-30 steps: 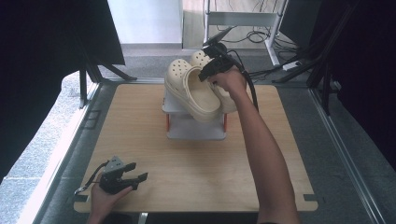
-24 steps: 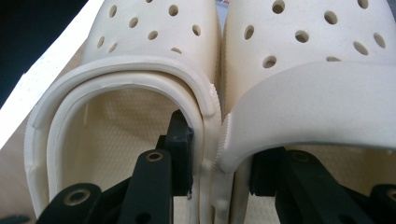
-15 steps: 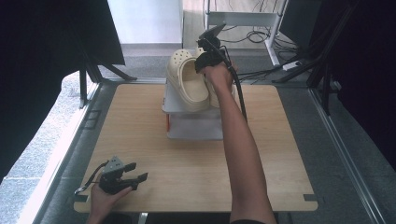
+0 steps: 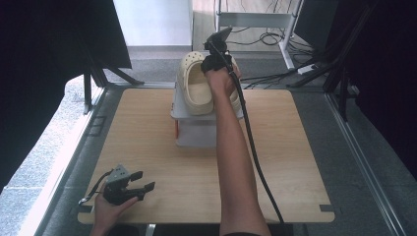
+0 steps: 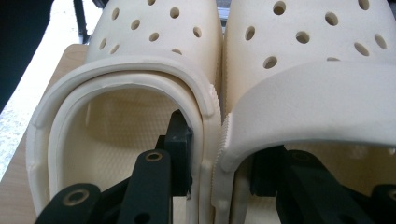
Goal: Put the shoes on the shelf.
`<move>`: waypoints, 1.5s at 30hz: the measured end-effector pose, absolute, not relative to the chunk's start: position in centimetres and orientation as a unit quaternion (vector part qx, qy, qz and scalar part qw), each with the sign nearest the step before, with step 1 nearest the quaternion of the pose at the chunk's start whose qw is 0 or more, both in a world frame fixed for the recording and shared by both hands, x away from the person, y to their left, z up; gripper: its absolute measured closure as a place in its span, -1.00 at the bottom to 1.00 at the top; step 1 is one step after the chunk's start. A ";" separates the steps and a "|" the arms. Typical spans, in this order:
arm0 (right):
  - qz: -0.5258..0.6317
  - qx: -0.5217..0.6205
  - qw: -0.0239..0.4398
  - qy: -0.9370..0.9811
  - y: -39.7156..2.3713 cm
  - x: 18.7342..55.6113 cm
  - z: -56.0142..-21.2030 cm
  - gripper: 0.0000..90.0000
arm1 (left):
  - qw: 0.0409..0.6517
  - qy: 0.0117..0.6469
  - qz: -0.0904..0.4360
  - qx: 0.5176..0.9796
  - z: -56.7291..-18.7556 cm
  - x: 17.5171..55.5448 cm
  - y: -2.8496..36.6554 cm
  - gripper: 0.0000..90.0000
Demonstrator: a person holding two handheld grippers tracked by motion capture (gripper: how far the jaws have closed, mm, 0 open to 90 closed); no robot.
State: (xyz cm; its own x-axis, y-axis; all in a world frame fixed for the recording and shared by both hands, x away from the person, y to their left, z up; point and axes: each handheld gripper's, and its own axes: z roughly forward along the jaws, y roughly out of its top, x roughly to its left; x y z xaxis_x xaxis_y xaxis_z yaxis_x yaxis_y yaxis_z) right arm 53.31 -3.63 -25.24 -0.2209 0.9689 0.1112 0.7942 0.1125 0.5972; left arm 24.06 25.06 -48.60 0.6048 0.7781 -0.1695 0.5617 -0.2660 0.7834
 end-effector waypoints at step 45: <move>0.346 0.531 0.112 0.766 -6.3 49.9 -26.7 -0.05 | 0.427 0.429 0.128 0.786 -48.6 24.0 25.0 -0.26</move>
